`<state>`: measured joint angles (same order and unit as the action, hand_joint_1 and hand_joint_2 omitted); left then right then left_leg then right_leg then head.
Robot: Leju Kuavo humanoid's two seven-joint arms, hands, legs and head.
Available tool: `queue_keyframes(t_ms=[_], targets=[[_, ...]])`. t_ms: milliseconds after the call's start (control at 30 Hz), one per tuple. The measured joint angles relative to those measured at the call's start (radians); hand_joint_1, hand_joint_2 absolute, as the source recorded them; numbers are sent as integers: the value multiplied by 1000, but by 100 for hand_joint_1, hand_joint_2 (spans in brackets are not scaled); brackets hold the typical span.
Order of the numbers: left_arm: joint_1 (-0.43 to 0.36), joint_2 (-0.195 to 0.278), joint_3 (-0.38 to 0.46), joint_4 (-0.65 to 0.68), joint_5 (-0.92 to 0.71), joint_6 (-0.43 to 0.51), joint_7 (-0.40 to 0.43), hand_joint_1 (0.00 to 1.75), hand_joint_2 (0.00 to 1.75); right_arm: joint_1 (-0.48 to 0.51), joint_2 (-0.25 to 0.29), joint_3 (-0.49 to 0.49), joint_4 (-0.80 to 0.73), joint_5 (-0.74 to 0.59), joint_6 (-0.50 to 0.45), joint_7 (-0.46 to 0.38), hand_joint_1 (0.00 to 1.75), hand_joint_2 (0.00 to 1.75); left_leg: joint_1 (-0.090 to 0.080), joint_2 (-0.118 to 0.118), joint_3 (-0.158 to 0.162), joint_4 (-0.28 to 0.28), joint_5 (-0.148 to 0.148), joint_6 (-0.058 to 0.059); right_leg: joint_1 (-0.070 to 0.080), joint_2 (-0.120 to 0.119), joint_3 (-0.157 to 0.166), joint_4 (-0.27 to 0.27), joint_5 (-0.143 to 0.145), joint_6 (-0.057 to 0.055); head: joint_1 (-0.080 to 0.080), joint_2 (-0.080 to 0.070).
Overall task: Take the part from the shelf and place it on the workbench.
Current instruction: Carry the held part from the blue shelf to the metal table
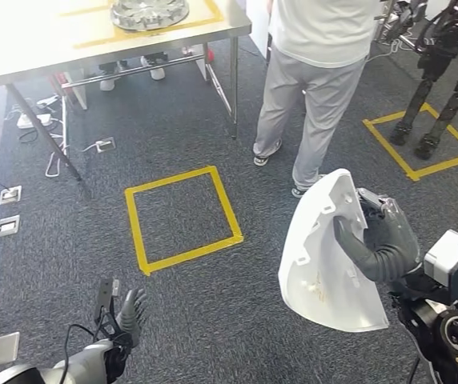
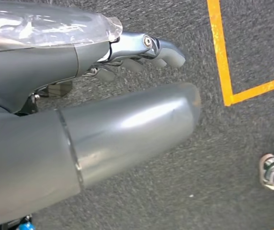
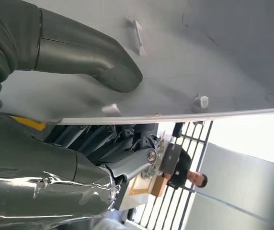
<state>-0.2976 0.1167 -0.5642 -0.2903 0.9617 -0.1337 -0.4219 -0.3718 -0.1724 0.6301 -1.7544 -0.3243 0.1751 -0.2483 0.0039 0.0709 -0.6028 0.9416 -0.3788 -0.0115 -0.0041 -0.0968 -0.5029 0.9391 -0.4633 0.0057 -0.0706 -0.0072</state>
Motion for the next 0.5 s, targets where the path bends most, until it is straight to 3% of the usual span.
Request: queue_keyframes(t_ms=[67,133,167,233,267,300,333,400,433,500], targets=[[0,1,0,0,0,0,0,0,0,-2,0,1,0,0,0,0,175,175,-3,-24,1,-1,0,12,0,-18,7,-2,-6,11,5,0],[1,1,0,0,0,0,0,0,0,-3,0,1,-1,1,0,0,175,175,1,-46,5,-6,2,24,-5,6,0,23,-30,21,9,0],[0,2,0,0,0,0,1,0,0,-3,0,1,-1,2,0,1,175,175,5,-57,8,-9,4,29,-8,33,-20,68,-56,23,12,0],[-2,2,0,0,0,0,1,0,0,-1,0,2,-2,3,1,2,175,175,5,-79,8,-9,3,36,-10,81,-89,216,-125,26,19,0],[-2,1,0,0,0,0,1,0,0,1,0,3,-2,3,2,2,175,175,4,-93,9,-9,2,37,-9,89,-124,285,-148,27,21,0],[-1,1,0,0,1,1,1,0,0,4,0,3,-2,3,3,3,175,175,3,-108,9,-9,2,37,-9,93,-147,322,-151,28,21,0],[0,0,0,0,2,1,1,0,0,6,0,4,-2,3,4,4,175,175,2,-124,11,-8,1,37,-9,94,-151,317,-132,27,21,0],[2,-1,0,0,8,2,2,0,0,7,0,4,-2,3,6,5,175,175,3,-154,14,-6,-1,35,-10,113,-108,198,-48,21,22,0],[2,-2,0,0,11,2,3,0,0,6,0,5,-2,4,6,5,175,175,3,-168,14,-3,-2,32,-13,142,-79,127,-12,17,23,0],[2,-2,0,0,14,2,4,0,0,6,0,6,-2,4,7,6,175,175,4,-192,5,2,-2,22,-17,187,-41,37,18,12,23,0]])
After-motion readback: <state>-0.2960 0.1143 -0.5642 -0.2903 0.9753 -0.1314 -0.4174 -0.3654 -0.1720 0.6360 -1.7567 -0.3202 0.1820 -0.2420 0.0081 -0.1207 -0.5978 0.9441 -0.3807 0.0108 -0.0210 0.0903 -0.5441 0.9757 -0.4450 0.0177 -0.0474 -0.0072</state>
